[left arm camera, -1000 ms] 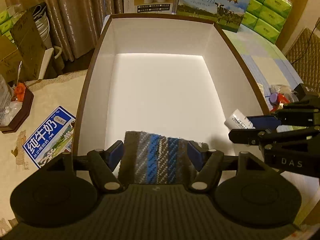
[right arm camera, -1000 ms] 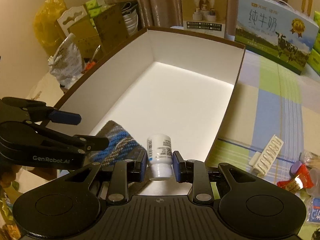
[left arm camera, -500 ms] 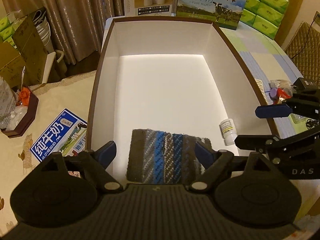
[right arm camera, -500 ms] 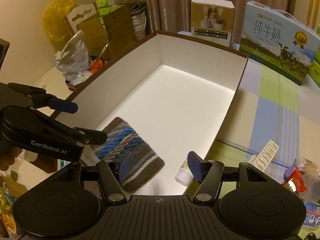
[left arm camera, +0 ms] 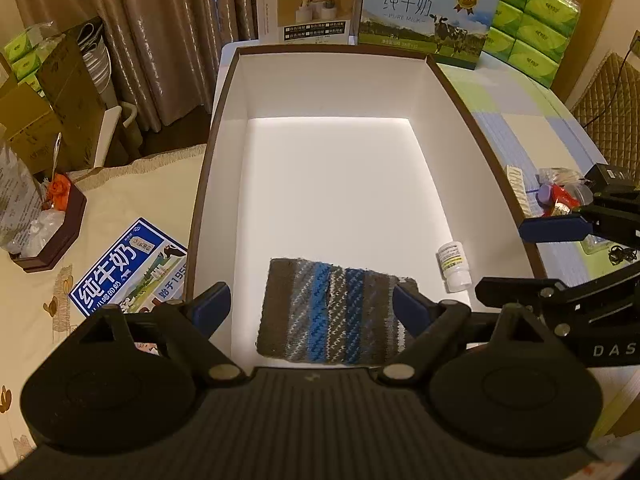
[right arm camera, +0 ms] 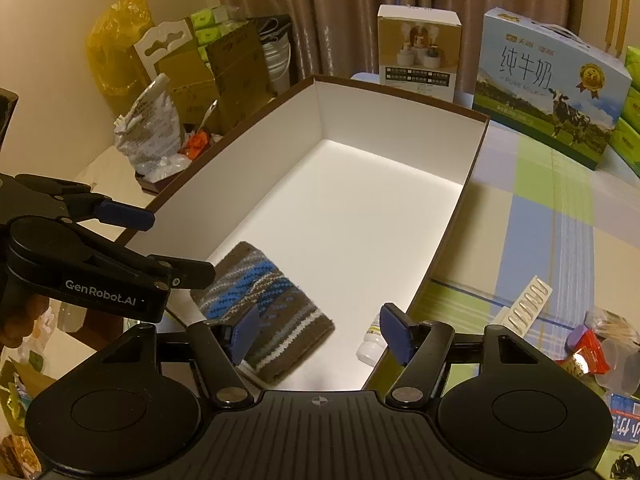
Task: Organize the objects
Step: 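Open the right tool and drop the pill bottle into the box, then move both tools back toward the remaining items on the table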
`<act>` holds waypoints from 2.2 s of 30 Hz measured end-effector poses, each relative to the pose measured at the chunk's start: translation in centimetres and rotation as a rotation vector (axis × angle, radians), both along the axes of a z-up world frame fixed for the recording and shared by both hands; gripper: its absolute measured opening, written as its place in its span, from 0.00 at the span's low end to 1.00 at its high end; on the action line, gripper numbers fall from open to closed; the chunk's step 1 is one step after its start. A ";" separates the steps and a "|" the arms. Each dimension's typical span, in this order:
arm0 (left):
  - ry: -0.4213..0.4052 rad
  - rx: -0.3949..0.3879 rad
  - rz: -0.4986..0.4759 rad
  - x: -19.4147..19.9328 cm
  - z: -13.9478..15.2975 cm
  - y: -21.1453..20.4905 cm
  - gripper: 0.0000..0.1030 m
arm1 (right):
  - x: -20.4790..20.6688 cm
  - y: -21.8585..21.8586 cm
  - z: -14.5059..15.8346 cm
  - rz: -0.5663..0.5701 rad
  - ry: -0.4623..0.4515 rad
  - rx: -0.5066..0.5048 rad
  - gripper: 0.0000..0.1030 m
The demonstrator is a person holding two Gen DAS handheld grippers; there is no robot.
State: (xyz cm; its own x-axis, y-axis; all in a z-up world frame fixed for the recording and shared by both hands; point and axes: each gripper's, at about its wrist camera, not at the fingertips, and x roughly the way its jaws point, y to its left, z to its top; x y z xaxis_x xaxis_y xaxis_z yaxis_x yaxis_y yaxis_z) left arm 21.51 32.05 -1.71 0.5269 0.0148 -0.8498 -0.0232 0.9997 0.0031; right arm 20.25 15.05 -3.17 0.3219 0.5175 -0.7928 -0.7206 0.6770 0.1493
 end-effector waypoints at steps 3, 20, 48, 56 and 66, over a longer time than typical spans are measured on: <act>-0.005 0.004 -0.004 -0.1 0.3 -0.4 0.84 | -0.2 -0.3 0.4 0.000 -0.005 0.009 0.63; -0.049 0.041 0.039 -2.5 2.4 -4.7 0.85 | -1.6 -5.4 2.3 0.022 -0.018 0.088 0.65; -0.055 -0.031 -0.034 -3.6 1.9 -21.5 0.86 | -0.6 -23.4 2.6 -0.133 0.047 0.124 0.67; -0.034 -0.041 -0.072 -2.7 0.7 -25.3 0.86 | 0.1 -27.9 1.9 -0.208 0.064 0.110 0.67; -0.002 -0.047 -0.089 -1.5 -1.0 -28.4 0.86 | 1.3 -33.0 0.8 -0.320 0.086 0.089 0.67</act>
State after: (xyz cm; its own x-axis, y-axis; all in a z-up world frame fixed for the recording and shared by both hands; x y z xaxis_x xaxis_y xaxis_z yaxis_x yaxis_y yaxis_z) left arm 20.03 3.64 -2.67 0.5258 -0.0721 -0.8476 0.0656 0.9969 -0.0442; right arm 21.53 -17.96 -2.34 0.4129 0.4696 -0.7804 -0.4556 0.8484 0.2695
